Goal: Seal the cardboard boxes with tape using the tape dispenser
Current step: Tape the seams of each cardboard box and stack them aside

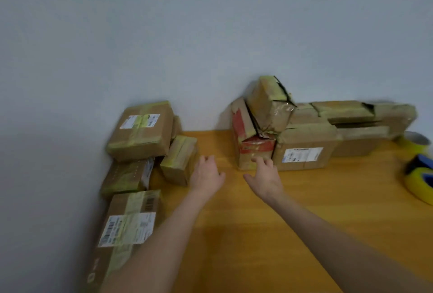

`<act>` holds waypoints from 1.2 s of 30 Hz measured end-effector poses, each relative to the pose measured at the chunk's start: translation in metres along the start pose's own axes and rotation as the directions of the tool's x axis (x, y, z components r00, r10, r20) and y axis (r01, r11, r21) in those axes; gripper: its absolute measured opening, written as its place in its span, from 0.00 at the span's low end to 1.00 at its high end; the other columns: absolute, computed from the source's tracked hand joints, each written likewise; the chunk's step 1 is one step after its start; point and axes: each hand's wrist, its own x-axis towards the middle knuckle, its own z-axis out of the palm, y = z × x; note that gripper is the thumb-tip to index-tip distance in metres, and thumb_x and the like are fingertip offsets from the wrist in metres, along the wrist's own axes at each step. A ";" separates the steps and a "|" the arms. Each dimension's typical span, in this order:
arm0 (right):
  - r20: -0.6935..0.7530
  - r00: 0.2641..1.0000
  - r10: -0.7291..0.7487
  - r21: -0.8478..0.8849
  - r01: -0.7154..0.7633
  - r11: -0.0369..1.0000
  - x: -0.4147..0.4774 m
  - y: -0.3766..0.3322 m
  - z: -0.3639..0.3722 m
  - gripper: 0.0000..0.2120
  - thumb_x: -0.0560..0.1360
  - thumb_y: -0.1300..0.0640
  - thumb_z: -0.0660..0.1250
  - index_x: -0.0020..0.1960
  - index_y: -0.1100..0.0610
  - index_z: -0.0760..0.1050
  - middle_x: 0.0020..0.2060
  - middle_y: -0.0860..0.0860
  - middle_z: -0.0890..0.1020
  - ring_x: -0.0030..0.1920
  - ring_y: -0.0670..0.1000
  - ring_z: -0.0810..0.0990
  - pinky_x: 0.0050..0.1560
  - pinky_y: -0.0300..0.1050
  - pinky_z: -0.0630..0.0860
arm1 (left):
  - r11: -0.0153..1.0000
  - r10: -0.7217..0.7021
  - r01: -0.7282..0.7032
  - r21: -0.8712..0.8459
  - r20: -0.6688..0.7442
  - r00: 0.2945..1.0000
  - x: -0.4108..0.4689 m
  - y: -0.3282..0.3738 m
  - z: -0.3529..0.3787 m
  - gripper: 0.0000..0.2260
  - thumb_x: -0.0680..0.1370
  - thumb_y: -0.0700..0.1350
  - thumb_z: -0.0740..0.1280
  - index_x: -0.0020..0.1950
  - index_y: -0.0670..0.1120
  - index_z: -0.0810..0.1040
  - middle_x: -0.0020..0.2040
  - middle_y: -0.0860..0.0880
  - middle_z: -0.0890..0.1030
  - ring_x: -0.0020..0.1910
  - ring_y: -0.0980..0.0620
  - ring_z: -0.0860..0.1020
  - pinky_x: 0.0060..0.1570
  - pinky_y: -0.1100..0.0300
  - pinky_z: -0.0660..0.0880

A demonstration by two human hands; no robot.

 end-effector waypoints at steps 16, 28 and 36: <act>0.126 0.989 -0.071 0.740 -0.046 0.671 0.152 0.093 -0.175 0.38 0.75 0.47 0.70 0.78 0.57 0.55 0.72 0.54 0.68 0.66 0.54 0.73 0.62 0.50 0.75 | 0.817 -0.144 -0.005 -0.576 -0.213 0.966 0.101 0.242 0.017 0.34 0.73 0.65 0.57 0.73 0.48 0.64 0.69 0.45 0.71 0.67 0.44 0.70 0.67 0.44 0.68; 0.221 0.970 -0.103 0.910 -0.166 0.381 0.183 0.142 -0.228 0.45 0.64 0.41 0.78 0.72 0.57 0.63 0.63 0.55 0.76 0.59 0.56 0.78 0.52 0.53 0.82 | 0.612 -0.018 -0.228 -0.757 -0.302 0.953 0.063 0.338 0.036 0.20 0.83 0.57 0.50 0.68 0.52 0.74 0.65 0.52 0.75 0.64 0.53 0.72 0.67 0.49 0.70; 0.094 0.986 -0.140 0.763 0.019 0.646 0.124 0.255 -0.288 0.28 0.69 0.54 0.76 0.65 0.52 0.70 0.58 0.51 0.79 0.54 0.51 0.81 0.50 0.48 0.82 | 0.626 -0.215 -0.305 -0.718 -0.535 0.817 0.057 0.332 0.046 0.22 0.80 0.54 0.63 0.73 0.51 0.64 0.67 0.50 0.71 0.65 0.54 0.70 0.67 0.50 0.69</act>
